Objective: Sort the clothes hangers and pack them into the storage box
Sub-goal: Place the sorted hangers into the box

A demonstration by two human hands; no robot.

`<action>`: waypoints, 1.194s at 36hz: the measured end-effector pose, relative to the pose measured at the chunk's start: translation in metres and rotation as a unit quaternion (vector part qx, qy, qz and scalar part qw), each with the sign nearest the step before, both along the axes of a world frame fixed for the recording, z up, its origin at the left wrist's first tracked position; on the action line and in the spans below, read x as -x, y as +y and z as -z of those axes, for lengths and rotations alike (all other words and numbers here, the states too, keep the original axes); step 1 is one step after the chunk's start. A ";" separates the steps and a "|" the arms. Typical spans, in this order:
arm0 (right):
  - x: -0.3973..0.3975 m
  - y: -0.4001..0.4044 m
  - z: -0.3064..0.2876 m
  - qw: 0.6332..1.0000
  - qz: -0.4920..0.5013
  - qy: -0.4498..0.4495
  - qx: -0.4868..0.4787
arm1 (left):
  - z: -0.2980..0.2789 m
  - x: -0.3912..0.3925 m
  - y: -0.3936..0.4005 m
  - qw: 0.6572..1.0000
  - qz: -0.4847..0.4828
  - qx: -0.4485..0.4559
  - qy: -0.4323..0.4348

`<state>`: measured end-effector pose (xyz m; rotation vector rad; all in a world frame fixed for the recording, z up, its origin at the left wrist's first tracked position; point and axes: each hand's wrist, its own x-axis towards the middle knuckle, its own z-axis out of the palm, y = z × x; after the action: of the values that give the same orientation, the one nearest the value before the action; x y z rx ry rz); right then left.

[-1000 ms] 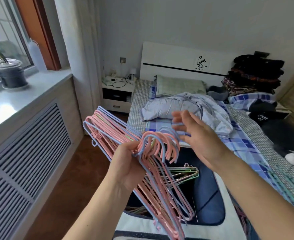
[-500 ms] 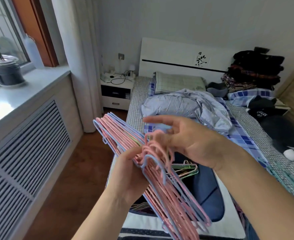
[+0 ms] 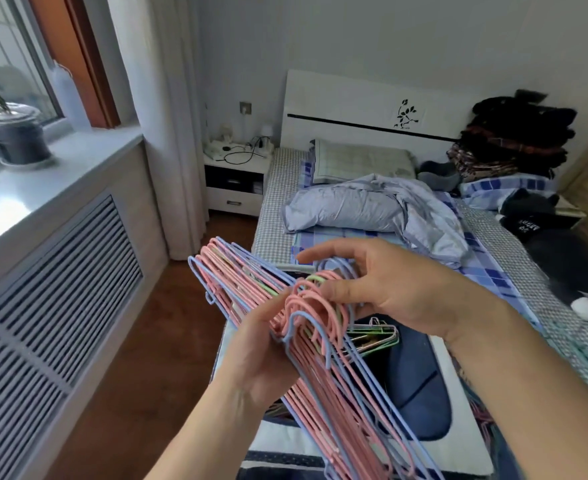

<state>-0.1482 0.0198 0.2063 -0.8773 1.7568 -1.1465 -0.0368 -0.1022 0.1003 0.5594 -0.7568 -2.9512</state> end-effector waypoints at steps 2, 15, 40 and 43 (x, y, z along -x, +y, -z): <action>0.002 0.003 0.004 0.999 -0.001 -0.037 0.010 | 0.001 -0.002 -0.002 1.000 0.011 0.022 0.004; 0.002 0.005 0.012 0.995 -0.022 -0.086 0.035 | 0.005 -0.008 -0.004 1.000 0.014 0.024 0.007; 0.006 0.004 0.014 0.999 0.050 0.005 0.014 | 0.043 -0.004 -0.017 0.999 -0.033 -0.042 -0.004; 0.016 0.010 0.013 0.995 0.082 -0.029 0.040 | 0.048 -0.005 -0.022 0.996 -0.067 -0.058 -0.017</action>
<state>-0.1637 0.0297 0.1933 -0.7479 1.7715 -1.3439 -0.0319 -0.1247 0.0527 0.6417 -0.5289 -2.8813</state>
